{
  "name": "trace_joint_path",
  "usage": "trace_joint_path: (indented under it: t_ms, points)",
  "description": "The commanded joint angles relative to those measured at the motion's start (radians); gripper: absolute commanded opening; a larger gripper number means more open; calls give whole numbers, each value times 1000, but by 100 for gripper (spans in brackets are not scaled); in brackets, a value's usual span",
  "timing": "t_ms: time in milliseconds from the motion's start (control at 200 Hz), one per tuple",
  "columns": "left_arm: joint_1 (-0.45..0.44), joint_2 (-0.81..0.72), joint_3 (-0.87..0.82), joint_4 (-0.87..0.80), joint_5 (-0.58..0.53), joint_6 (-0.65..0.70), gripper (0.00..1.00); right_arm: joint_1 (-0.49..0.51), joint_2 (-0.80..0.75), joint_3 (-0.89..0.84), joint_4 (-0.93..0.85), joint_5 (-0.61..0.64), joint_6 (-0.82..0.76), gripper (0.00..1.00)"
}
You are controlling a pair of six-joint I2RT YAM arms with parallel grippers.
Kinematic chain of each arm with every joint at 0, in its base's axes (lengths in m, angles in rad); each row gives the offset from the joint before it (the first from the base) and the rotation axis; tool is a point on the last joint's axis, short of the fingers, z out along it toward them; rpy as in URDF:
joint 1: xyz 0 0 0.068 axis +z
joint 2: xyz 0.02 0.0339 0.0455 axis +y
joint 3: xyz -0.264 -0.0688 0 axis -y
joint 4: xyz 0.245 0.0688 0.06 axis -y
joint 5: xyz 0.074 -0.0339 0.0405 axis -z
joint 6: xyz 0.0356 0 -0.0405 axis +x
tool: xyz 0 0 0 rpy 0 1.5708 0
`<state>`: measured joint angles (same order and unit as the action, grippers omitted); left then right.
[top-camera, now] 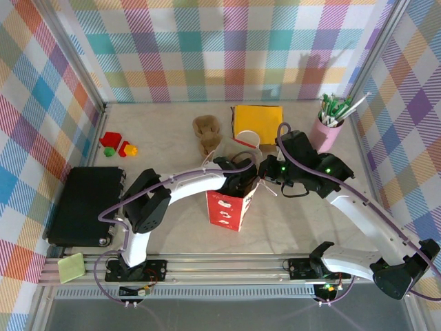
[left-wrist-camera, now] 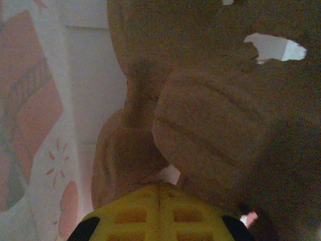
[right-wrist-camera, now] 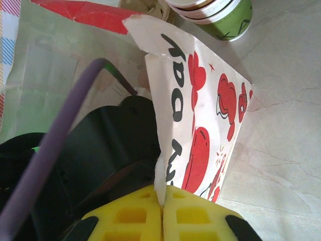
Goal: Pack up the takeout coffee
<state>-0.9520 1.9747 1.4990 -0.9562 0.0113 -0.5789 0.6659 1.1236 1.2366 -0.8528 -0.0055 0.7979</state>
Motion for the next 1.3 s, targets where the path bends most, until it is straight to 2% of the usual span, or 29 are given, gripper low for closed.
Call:
trace_joint_path:
  t_ms: [0, 650, 840, 1295]
  points:
    - [9, 31, -25, 13, 17, 15, 0, -2, -7, 5, 19, -10, -1, 8]
    - [16, 134, -130, 125, 75, 11, 0, -2, 3, 43, 20, -25, -16, 7]
    - [11, 94, -82, 85, 55, 16, 0, -2, 8, 51, 17, -23, -20, 7]
    - [-2, -113, 127, -78, -12, 1, 0, 0, 27, 52, 1, -10, -34, 6]
